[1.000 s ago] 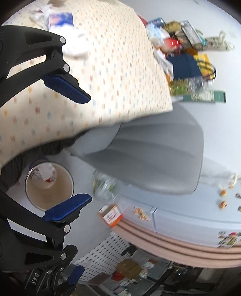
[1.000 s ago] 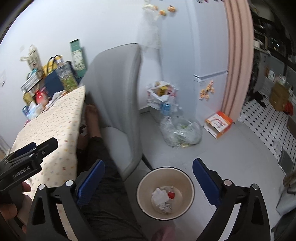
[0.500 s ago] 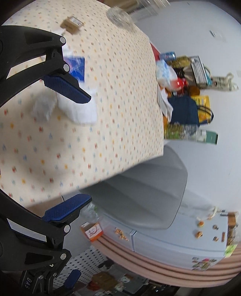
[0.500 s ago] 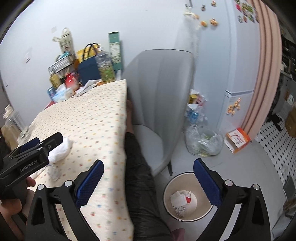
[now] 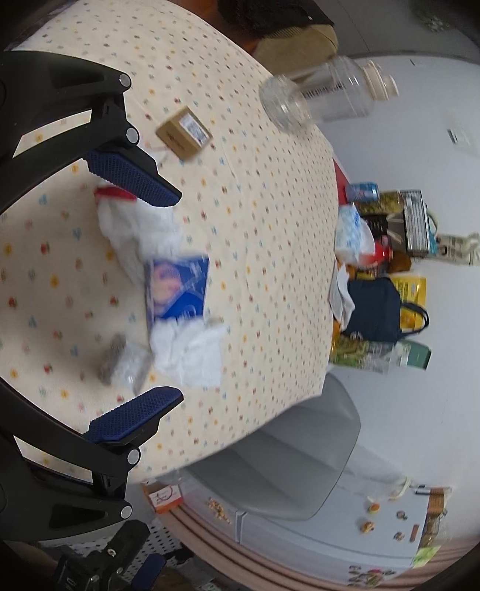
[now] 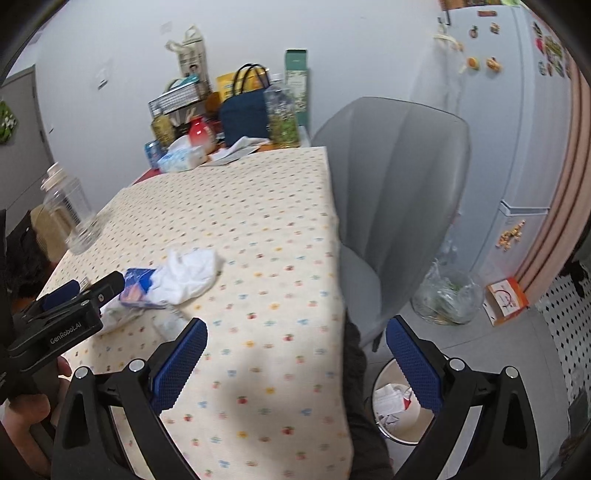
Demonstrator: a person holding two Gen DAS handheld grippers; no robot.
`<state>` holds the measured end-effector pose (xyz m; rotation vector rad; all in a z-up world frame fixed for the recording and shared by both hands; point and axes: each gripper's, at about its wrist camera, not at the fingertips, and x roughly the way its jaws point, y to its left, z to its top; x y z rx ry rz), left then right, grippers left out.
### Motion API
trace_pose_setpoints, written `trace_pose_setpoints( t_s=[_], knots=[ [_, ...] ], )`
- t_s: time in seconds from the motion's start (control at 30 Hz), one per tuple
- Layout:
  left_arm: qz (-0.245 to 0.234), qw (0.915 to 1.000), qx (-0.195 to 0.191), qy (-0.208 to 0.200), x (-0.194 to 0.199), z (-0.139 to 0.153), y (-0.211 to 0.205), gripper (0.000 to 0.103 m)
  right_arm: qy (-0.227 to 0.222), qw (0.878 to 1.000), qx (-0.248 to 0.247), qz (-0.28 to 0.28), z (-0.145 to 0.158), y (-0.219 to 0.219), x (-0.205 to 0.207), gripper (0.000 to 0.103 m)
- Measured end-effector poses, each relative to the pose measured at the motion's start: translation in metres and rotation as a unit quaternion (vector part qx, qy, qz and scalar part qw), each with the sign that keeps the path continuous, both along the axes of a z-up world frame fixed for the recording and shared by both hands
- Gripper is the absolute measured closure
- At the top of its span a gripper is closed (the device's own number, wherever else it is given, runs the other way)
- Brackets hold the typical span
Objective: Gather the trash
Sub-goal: 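Move both tools back over the remaining trash on the table, then close the left gripper on the red-and-white paper packet and lift it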
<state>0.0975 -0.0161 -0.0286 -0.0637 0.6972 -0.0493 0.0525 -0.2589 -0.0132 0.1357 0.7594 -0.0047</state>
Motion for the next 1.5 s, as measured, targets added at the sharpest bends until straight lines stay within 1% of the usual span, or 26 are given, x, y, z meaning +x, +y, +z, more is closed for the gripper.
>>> trace_pose_setpoints(
  t_s=[0.17, 0.37, 0.6, 0.67, 0.77, 0.83, 0.87, 0.97, 1.0, 1.03, 1.07, 1.17, 1.23, 1.27, 1.3, 1.5],
  knots=[
    [0.03, 0.9995, -0.005, 0.008, -0.006, -0.01, 0.033, 0.006, 0.004, 1.0, -0.004, 0.021, -0.003, 0.023, 0.004, 0.008],
    [0.048, 0.9987, -0.008, 0.015, -0.013, -0.02, 0.058, 0.006, 0.009, 0.999, -0.008, 0.041, -0.008, 0.047, 0.008, 0.008],
    [0.06, 0.9977, -0.01, 0.03, -0.016, -0.034, 0.076, 0.007, 0.024, 0.998, -0.012, 0.064, -0.022, 0.069, 0.013, 0.008],
    [0.064, 0.9972, -0.009, 0.037, -0.014, -0.038, 0.077, 0.008, 0.03, 0.997, -0.011, 0.071, -0.028, 0.075, 0.015, 0.008],
    [0.07, 0.9961, -0.005, 0.054, -0.01, -0.046, 0.079, 0.017, 0.038, 0.996, -0.009, 0.078, -0.036, 0.081, 0.017, 0.009],
    [0.074, 0.9952, -0.01, 0.064, -0.008, -0.05, 0.082, 0.031, 0.042, 0.996, -0.007, 0.081, -0.04, 0.083, 0.02, 0.009],
    [0.075, 0.995, -0.01, 0.065, -0.008, -0.05, 0.083, 0.033, 0.045, 0.996, -0.006, 0.082, -0.042, 0.083, 0.021, 0.009],
    [0.078, 0.9948, -0.006, 0.065, -0.01, -0.051, 0.083, 0.049, 0.047, 0.995, -0.002, 0.083, -0.045, 0.083, 0.024, 0.009],
    [0.078, 0.9946, -0.004, 0.068, -0.01, -0.052, 0.083, 0.062, 0.047, 0.995, 0.0, 0.084, -0.045, 0.083, 0.025, 0.009],
    [0.076, 0.9943, -0.003, 0.075, -0.009, -0.054, 0.083, 0.076, 0.048, 0.995, 0.001, 0.084, -0.046, 0.083, 0.026, 0.009],
    [0.074, 0.994, -0.004, 0.08, -0.008, -0.056, 0.084, 0.081, 0.049, 0.995, 0.002, 0.085, -0.046, 0.084, 0.028, 0.009],
    [0.074, 0.9942, -0.008, 0.078, -0.009, -0.055, 0.086, 0.086, 0.049, 0.995, 0.004, 0.09, -0.047, 0.088, 0.029, 0.01],
    [0.076, 0.9944, -0.011, 0.073, -0.01, -0.053, 0.09, 0.092, 0.048, 0.994, 0.004, 0.096, -0.046, 0.092, 0.029, 0.01],
    [0.078, 0.9945, -0.012, 0.069, -0.011, -0.051, 0.091, 0.097, 0.047, 0.994, 0.003, 0.098, -0.046, 0.094, 0.03, 0.01],
    [0.08, 0.9945, -0.012, 0.066, -0.012, -0.049, 0.092, 0.099, 0.047, 0.994, 0.002, 0.1, -0.046, 0.096, 0.03, 0.01],
    [0.096, 0.9941, -0.033, 0.04, -0.022, -0.032, 0.109, 0.102, 0.049, 0.993, 0.0, 0.108, -0.047, 0.105, 0.036, 0.011]
  ],
)
